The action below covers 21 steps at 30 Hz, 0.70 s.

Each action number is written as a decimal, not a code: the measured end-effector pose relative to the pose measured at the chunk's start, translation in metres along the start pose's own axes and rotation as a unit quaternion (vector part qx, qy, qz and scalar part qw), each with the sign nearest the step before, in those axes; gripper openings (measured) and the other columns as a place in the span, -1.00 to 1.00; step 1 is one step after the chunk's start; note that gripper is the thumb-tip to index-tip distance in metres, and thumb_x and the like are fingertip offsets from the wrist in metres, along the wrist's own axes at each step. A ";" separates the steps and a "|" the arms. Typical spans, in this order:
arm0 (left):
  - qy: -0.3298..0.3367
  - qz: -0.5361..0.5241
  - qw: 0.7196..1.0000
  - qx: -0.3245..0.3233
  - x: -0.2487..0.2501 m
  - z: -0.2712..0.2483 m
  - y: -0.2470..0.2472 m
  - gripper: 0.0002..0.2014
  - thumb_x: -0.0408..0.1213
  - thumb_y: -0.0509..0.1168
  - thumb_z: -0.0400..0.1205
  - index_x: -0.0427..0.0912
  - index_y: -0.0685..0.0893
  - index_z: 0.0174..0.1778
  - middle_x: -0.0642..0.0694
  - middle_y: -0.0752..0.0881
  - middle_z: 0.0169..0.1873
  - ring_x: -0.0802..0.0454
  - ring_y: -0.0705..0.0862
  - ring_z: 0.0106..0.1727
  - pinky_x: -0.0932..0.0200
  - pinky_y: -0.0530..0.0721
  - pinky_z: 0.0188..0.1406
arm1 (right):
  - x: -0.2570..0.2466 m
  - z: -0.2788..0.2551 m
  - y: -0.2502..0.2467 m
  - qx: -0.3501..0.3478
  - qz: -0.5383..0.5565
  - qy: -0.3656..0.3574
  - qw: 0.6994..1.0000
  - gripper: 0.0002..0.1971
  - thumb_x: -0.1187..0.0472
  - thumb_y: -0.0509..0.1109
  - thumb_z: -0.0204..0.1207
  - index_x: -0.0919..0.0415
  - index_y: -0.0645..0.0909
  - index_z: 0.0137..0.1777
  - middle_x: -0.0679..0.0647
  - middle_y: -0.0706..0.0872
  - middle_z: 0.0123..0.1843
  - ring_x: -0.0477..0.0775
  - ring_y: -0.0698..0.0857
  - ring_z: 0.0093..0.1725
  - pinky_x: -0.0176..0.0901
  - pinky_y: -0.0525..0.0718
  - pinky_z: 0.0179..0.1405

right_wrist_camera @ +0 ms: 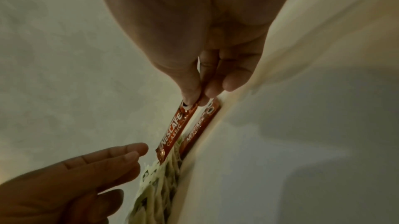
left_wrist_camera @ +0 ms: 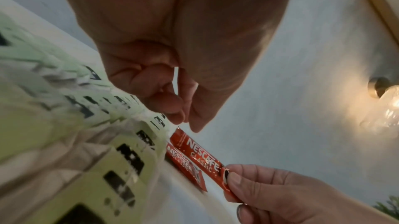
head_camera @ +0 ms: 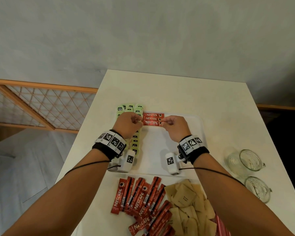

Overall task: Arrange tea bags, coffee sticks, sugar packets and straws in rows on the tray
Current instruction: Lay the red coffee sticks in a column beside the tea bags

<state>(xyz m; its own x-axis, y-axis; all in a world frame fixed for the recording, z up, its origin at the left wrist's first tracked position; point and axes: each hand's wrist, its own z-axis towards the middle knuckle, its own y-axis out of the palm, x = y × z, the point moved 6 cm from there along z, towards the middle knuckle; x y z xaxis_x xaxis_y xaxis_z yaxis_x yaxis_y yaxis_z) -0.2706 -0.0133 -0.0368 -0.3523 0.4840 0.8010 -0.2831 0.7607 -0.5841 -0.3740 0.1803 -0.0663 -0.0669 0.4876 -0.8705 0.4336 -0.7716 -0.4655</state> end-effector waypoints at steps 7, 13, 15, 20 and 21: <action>-0.007 0.105 0.994 -0.019 0.011 0.024 0.009 -0.91 -0.29 0.50 0.53 -0.07 0.78 -0.08 0.00 0.73 -0.26 0.07 0.68 -0.29 0.20 0.66 -0.26 | 0.006 0.016 0.003 0.035 -0.056 0.027 0.997 -0.91 0.24 0.53 0.59 0.12 0.83 0.05 -0.02 0.79 -0.10 -0.04 0.72 -0.08 -0.24 0.62 0.07; -0.011 0.180 0.983 -0.045 0.016 0.036 0.020 -0.86 -0.31 0.50 0.49 -0.04 0.79 -0.07 -0.02 0.74 -0.14 0.01 0.72 -0.10 0.12 0.72 -0.07 | 0.007 0.023 0.008 0.045 -0.099 0.033 0.993 -0.92 0.22 0.53 0.57 0.10 0.84 0.01 -0.05 0.75 -0.19 -0.01 0.71 -0.14 -0.22 0.65 0.00; -0.006 0.203 0.978 -0.048 0.018 0.039 0.022 -0.86 -0.31 0.51 0.49 -0.06 0.80 -0.06 0.01 0.71 -0.14 -0.01 0.72 -0.03 0.09 0.73 0.02 | 0.007 0.025 0.009 0.046 -0.108 0.033 0.993 -0.92 0.21 0.52 0.57 0.08 0.83 0.01 -0.04 0.76 -0.18 0.02 0.73 -0.12 -0.18 0.70 0.04; -0.005 0.226 0.973 -0.044 0.021 0.045 0.022 -0.93 -0.31 0.51 0.52 -0.09 0.82 -0.11 -0.02 0.72 -0.08 -0.03 0.72 0.01 0.05 0.73 0.13 | 0.007 0.028 0.011 0.053 -0.109 0.039 0.992 -0.90 0.17 0.53 0.57 0.04 0.82 0.04 0.02 0.83 -0.03 0.09 0.78 0.02 -0.03 0.75 0.16; -0.008 0.228 0.973 -0.045 0.021 0.046 0.021 -0.93 -0.32 0.50 0.52 -0.08 0.82 -0.13 -0.03 0.74 -0.07 -0.04 0.73 0.01 0.04 0.73 0.13 | 0.007 0.028 0.012 0.053 -0.109 0.041 0.992 -0.90 0.17 0.52 0.57 0.03 0.82 0.04 0.00 0.81 -0.07 0.08 0.78 0.02 -0.02 0.75 0.16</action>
<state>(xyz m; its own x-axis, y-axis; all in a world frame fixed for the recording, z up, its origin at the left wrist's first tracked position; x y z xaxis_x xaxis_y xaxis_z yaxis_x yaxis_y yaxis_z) -0.3252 -0.0069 -0.0384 -0.4363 0.7741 0.4588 -0.0161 0.5031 -0.8641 -0.3946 0.1628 -0.0819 -0.0745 0.6760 -0.7332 0.3198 -0.6802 -0.6596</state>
